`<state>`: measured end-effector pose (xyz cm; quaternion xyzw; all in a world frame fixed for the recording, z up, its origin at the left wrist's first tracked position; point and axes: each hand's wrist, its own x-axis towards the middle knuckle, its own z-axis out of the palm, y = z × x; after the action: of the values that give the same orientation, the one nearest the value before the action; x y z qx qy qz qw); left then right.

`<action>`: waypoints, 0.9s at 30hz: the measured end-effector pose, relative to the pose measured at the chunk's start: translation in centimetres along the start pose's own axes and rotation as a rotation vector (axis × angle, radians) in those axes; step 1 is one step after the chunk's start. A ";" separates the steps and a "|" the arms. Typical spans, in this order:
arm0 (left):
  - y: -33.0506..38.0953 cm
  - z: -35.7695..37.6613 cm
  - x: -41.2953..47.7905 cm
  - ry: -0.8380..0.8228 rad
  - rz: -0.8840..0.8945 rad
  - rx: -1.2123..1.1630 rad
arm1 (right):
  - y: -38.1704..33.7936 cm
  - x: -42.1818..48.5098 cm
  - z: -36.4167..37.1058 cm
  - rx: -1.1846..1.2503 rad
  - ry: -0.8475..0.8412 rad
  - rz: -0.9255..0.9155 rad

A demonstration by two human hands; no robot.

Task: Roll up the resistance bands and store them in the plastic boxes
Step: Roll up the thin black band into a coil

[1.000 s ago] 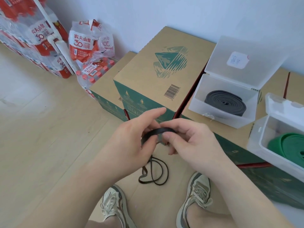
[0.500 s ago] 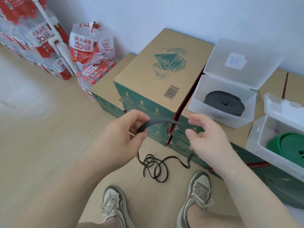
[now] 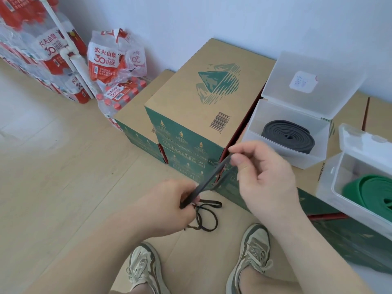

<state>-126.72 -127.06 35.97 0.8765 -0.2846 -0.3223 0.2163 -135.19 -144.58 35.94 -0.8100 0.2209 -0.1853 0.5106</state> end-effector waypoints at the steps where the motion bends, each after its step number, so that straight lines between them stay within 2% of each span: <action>1: -0.1 -0.1 0.0 -0.017 -0.025 0.006 | 0.0 0.3 -0.3 0.040 0.069 0.024; 3: -0.5 -0.3 0.1 -0.014 -0.064 0.026 | 0.1 0.8 -0.9 0.075 0.194 0.070; 5: -1.0 -0.6 0.3 -0.008 -0.095 0.075 | 0.3 1.0 -1.2 0.055 0.237 0.121; 7: -1.5 -0.8 0.5 0.086 -0.056 0.058 | 0.9 1.0 -1.2 -0.028 0.130 0.204; 11: -1.7 -1.0 0.3 0.316 0.161 -0.151 | 1.5 0.7 -1.1 -0.181 -0.188 0.293; 16: -0.6 0.2 0.5 0.392 0.411 -0.158 | 0.2 0.0 0.4 0.010 -0.424 0.131; 18: -0.2 0.2 0.4 0.450 0.443 -0.217 | 0.4 0.0 0.9 0.043 -0.451 0.132; 20: -0.1 0.0 0.3 0.492 0.449 -0.298 | 0.4 0.2 0.9 0.040 -0.375 0.131; 22: -0.4 -0.1 0.5 0.417 0.376 -0.374 | 0.2 0.1 0.7 0.051 -0.281 0.090; 23: -0.5 0.0 0.5 0.301 0.307 -0.356 | 0.0 0.1 0.6 0.066 -0.236 0.065; 27: -0.9 0.5 -0.1 -0.282 0.017 0.053 | -0.8 0.5 0.0 0.338 -0.074 0.122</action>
<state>-126.84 -126.40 35.18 0.8255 -0.3279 -0.4330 0.1534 -134.67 -144.58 36.73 -0.7041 0.2166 -0.1587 0.6574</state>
